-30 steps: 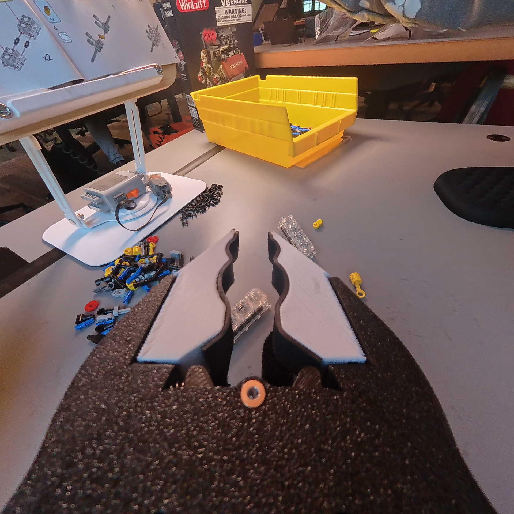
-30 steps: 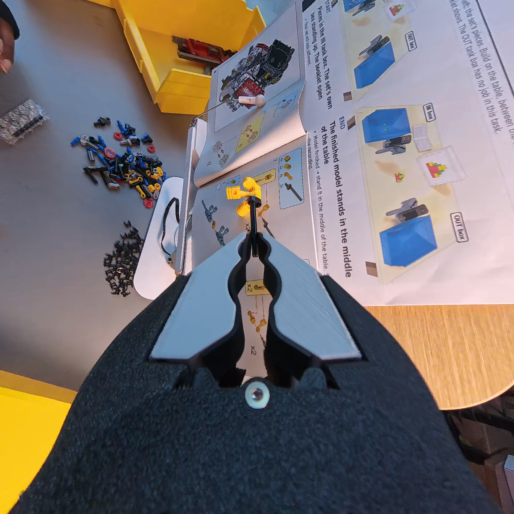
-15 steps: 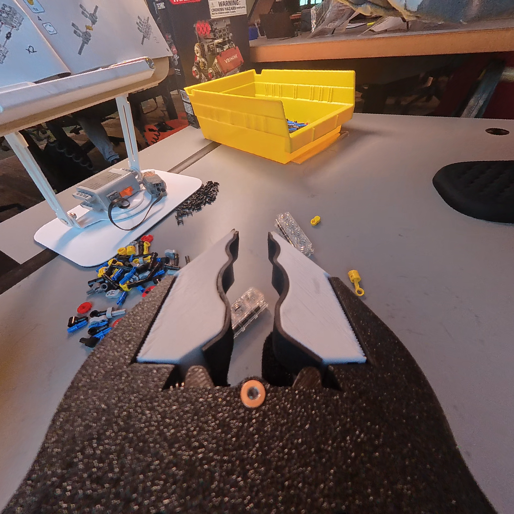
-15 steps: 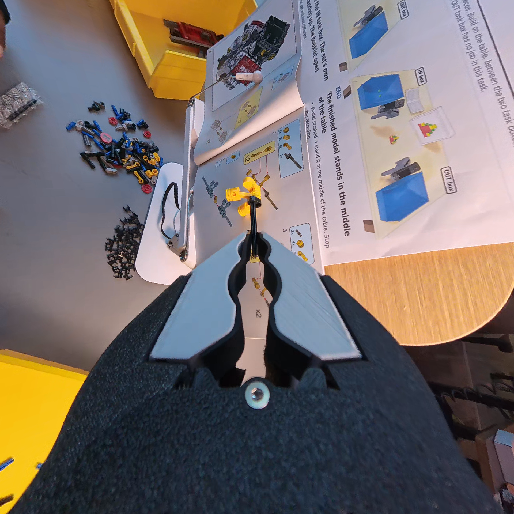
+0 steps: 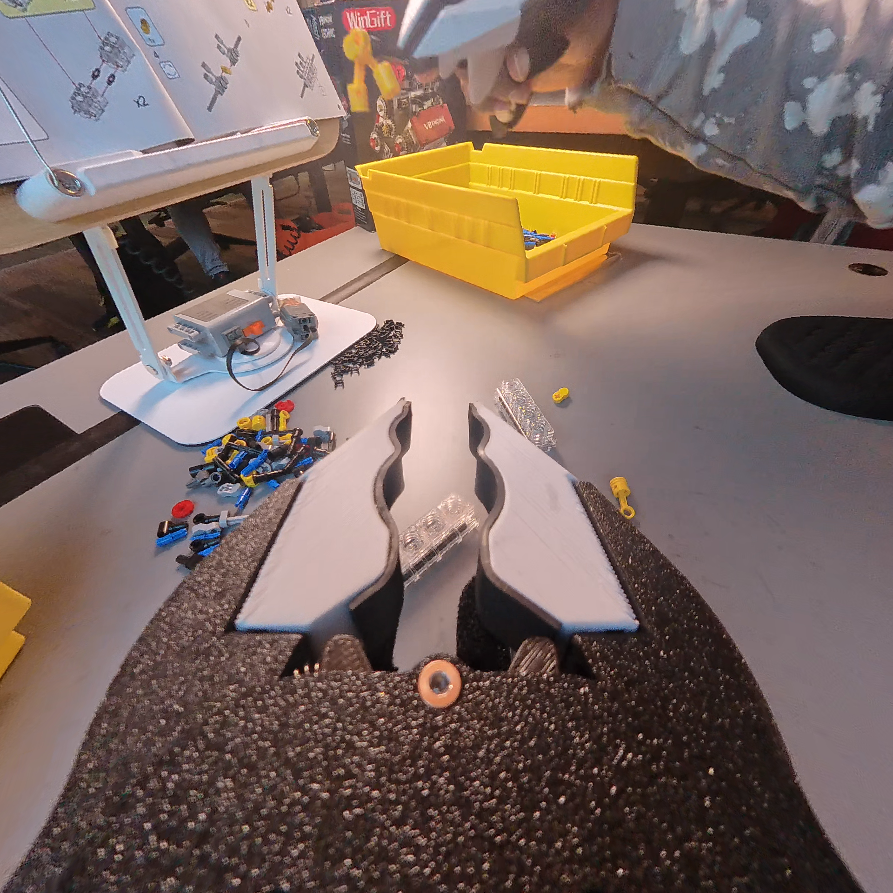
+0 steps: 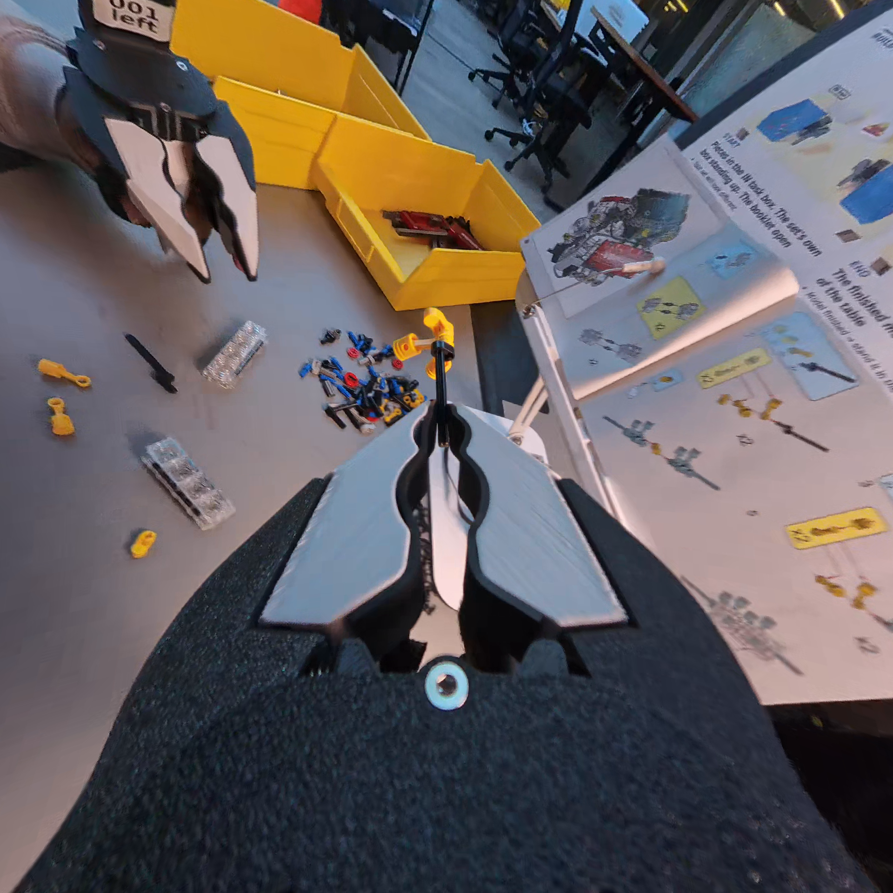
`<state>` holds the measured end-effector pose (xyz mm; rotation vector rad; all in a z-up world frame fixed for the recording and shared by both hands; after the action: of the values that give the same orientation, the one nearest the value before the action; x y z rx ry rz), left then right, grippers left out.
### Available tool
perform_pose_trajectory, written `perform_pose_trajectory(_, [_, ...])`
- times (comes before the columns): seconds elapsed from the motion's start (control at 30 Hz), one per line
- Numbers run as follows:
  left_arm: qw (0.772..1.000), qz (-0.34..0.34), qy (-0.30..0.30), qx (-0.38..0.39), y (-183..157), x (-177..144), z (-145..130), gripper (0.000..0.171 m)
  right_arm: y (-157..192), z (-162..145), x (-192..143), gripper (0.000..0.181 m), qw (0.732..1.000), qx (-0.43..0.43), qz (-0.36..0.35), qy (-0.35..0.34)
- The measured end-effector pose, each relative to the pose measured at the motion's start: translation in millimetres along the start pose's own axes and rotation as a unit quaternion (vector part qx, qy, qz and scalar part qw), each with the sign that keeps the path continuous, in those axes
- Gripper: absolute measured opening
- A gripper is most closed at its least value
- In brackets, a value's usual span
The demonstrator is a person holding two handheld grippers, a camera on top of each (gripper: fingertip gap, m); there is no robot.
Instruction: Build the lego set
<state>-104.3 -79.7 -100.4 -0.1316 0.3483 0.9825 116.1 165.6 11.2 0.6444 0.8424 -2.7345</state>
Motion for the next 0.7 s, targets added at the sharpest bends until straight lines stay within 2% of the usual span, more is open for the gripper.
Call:
perform_pose_trajectory(0.17, [1.000, -0.004, -0.009, 0.008, -5, -5, 4, 0.023, 65, -1, 14, 0.004, 0.999, 0.044, -0.003, -0.016])
perform_pose_trajectory(0.3, [1.000, -0.007, 0.005, 0.018, -6, -2, -2, 0.024, 95, -11, 30, 0.004, 0.998, 0.060, -0.018, 0.000])
perform_pose_trajectory(0.47, [1.000, -0.009, 0.008, 0.017, -6, -1, -4, 0.023, 107, -17, 47, 0.004, 0.998, 0.063, -0.008, -0.009])
perform_pose_trajectory(0.7, [1.000, -0.014, -0.003, 0.011, -8, 0, -4, 0.023, 107, -8, 66, 0.004, 0.998, 0.050, 0.033, -0.035])
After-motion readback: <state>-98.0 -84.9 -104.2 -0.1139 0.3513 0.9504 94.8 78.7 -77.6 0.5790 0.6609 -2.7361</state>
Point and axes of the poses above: each gripper's, where its closed fingertips meet, x out along the fingers, z out of its top, y = z × x across the jaws, the point moved 10 cm from there along -x, back along the fingers, and after that the axes turned 8 degrees about y, right-handed, at the moved point
